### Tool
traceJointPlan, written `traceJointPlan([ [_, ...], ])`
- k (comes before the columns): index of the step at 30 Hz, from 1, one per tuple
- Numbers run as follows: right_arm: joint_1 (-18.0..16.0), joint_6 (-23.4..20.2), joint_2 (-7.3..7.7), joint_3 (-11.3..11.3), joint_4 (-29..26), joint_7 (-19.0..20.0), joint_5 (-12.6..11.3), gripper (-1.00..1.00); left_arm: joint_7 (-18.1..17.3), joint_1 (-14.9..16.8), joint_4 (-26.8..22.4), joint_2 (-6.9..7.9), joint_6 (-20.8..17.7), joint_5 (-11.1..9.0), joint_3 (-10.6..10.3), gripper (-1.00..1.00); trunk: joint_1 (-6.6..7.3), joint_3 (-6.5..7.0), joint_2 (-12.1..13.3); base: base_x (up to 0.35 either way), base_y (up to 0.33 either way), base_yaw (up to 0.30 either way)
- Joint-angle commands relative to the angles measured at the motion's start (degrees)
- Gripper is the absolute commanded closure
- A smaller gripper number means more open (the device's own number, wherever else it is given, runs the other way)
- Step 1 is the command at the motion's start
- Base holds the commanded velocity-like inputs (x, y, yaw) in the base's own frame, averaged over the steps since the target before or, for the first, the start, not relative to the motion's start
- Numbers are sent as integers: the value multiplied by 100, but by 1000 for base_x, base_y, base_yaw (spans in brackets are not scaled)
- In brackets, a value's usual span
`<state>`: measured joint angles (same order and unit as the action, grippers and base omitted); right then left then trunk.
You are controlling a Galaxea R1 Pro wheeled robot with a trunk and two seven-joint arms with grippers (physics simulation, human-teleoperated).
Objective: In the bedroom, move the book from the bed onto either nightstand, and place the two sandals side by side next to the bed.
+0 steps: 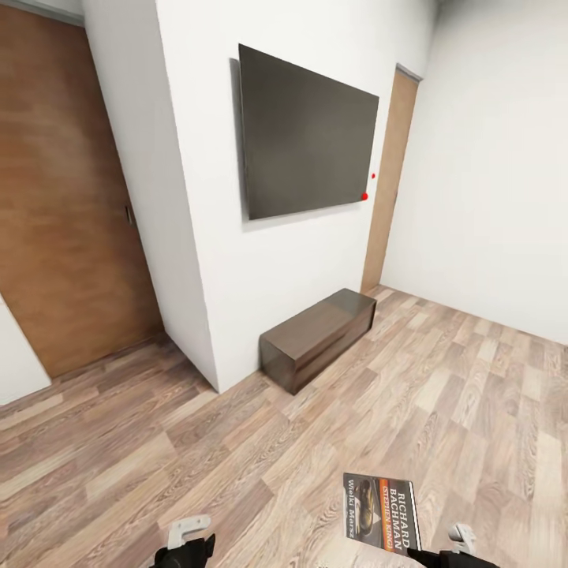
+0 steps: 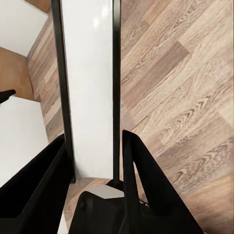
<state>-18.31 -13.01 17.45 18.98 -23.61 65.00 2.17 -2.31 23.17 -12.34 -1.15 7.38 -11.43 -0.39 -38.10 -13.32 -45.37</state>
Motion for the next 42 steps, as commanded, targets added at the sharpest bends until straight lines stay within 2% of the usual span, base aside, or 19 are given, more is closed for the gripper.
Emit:
traceJointPlan([
  [1,-6,-61,-4,44,-4,32,11,100,-24,4,6,1,18,-54,-5,-100,-1,-8,-6,0,0,-281],
  [11,-6,-53,-6,44,-3,31,12,100,-24,6,4,1,18,-52,-5,-100,-1,-8,-6,6,0,-282],
  [20,-6,-55,-5,44,-3,31,11,100,-24,6,4,1,18,-52,-5,-100,-1,-8,-6,175,0,-292],
  [42,-6,-52,-5,44,-3,31,11,100,-24,7,4,1,18,-52,-5,-100,-1,-8,-6,20,0,-294],
])
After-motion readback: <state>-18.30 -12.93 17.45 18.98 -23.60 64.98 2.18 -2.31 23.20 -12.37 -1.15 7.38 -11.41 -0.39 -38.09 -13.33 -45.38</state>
